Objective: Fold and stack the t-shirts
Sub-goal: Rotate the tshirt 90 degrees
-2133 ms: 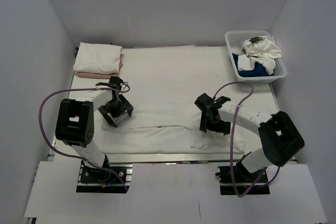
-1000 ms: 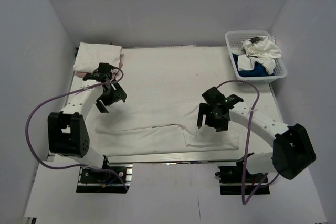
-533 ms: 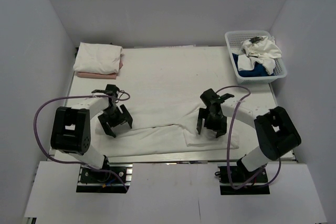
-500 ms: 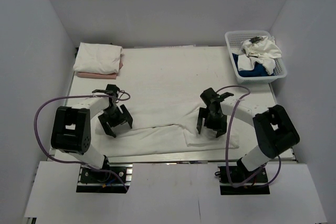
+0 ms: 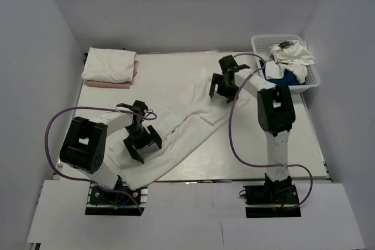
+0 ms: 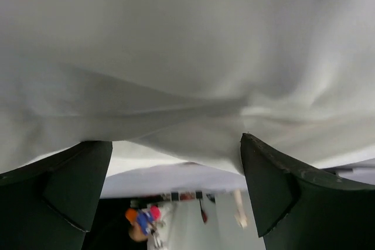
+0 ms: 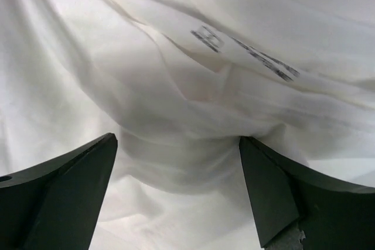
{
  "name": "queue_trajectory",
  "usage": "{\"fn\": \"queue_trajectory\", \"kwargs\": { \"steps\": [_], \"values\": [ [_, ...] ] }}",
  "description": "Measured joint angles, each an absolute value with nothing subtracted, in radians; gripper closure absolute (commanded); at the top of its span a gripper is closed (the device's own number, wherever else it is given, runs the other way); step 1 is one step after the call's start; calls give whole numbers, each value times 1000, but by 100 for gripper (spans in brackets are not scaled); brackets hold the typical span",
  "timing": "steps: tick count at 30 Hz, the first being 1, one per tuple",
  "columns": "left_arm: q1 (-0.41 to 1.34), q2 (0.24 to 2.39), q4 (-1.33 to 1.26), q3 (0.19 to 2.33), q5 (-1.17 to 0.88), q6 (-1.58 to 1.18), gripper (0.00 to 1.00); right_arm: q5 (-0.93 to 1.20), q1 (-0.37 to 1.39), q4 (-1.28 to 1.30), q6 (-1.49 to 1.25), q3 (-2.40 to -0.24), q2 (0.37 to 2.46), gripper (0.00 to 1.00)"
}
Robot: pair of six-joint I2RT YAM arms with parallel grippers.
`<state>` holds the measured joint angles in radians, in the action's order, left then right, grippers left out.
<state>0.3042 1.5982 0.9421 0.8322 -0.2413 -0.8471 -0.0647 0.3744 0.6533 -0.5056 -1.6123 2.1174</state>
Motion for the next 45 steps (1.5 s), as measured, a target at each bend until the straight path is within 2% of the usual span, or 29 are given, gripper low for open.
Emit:
{"fn": "queue_trajectory", "kwargs": {
  "steps": [7,14,21,28,39,45],
  "values": [
    [432,1620,884,881,-362,-949,0,155,362,416,-466,-2016,2410,10],
    [576,1865,818,1099,-448,-997,0,258,366,290,-496,-2283,2610,10],
    [693,2012,725,1285,-561,-1097,0,276,350,192,-560,-2339,2672,10],
    [727,2055,675,1414,-529,-1115,0,282,289,160,-555,-2360,2690,10],
    [730,1839,922,1431,-323,-1016,0,297,264,263,-383,-2260,2518,10],
    [731,1671,987,1305,-206,-986,0,267,308,349,-322,-2186,2321,10]
  ]
}}
